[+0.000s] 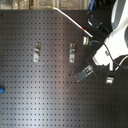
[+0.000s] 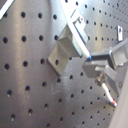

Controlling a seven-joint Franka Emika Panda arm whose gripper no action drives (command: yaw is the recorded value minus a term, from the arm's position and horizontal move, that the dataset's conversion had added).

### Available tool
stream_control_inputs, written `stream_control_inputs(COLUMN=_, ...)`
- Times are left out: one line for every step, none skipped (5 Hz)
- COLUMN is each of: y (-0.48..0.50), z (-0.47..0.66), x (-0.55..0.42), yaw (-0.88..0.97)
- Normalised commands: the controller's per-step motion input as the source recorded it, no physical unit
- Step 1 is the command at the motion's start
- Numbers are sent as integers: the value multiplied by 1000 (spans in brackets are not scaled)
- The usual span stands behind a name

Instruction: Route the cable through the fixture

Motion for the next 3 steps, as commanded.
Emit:
stream_control_inputs(y=0, z=0, x=0, yaw=3)
stream_control_inputs(y=148, z=177, x=-32, yaw=49)
stream_control_inputs(y=203, z=256, x=-132, yaw=137)
